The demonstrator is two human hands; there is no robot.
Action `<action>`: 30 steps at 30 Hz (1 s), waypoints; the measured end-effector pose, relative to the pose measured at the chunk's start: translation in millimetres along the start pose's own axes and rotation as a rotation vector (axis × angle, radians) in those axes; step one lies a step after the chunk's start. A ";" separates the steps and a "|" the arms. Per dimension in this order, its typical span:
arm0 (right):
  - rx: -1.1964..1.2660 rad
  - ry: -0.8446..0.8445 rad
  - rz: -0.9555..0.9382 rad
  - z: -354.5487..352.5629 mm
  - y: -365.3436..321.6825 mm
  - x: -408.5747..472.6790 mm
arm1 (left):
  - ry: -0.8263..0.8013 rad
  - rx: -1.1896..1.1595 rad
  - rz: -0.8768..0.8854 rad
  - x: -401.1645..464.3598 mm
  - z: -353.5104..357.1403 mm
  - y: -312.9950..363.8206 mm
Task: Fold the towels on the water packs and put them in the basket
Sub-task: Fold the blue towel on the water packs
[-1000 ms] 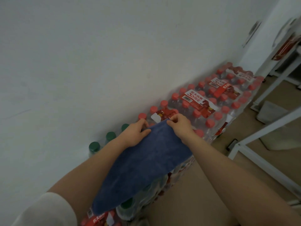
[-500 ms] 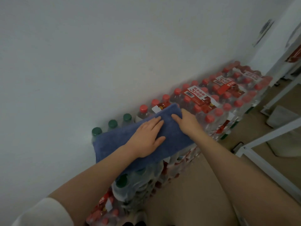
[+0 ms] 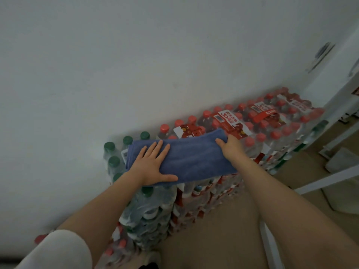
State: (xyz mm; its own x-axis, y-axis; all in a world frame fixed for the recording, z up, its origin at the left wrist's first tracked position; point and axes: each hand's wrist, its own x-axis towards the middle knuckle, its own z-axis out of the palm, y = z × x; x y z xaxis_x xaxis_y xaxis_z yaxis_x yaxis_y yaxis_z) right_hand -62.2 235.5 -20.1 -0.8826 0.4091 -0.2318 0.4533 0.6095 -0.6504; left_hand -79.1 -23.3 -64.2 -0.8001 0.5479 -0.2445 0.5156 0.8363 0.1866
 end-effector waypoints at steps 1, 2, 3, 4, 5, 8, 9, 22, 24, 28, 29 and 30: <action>0.006 0.001 0.007 0.8 0.6 1.6 | 0.001 -0.007 0.013 -2.0 0.2 -6.6; 0.010 -0.002 0.020 1.7 0.1 1.8 | -0.006 0.001 0.031 -4.9 -0.9 -12.0; 0.011 -0.004 0.029 3.8 -0.1 2.8 | -0.022 0.024 0.054 -7.2 -2.3 -16.1; 0.010 -0.004 0.042 5.4 -2.6 2.0 | -0.047 0.056 0.081 -8.5 -4.3 -18.8; 0.010 -0.005 0.051 7.3 -6.0 1.6 | -0.073 0.081 0.105 -9.8 -7.3 -19.5; 0.025 -0.023 0.056 6.9 -25.6 0.0 | -0.051 0.095 0.161 -11.8 -15.2 -11.2; 0.046 -0.032 0.052 4.0 -33.4 0.0 | -0.005 0.095 0.190 -11.2 -16.6 -5.6; 0.508 -0.409 -0.008 38.2 -128.7 -28.1 | 0.082 -0.868 0.251 0.5 -26.6 -9.2; 0.549 -0.415 -0.036 57.3 -138.4 -32.2 | 0.142 -1.304 0.033 -6.8 -40.8 -21.4; 0.493 -0.485 -0.043 91.6 -150.5 -45.6 | 0.229 -1.576 -0.335 -13.8 -57.2 -50.5; 0.483 -0.530 -0.032 99.5 -152.6 -49.9 | 0.234 -1.554 -0.376 -16.1 -58.6 -55.5; 0.469 -0.573 -0.024 107.1 -153.2 -53.5 | 0.230 -1.523 -0.409 -18.5 -59.1 -58.1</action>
State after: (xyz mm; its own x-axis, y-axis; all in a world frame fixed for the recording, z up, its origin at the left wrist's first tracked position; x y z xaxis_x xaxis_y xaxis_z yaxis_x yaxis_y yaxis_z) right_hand -97.8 47.5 14.5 -0.8765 -0.0979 -0.4714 0.4453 0.2075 -0.8710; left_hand -112.3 -83.3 -14.3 -0.9015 0.1691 -0.3985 -0.3979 0.0387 0.9166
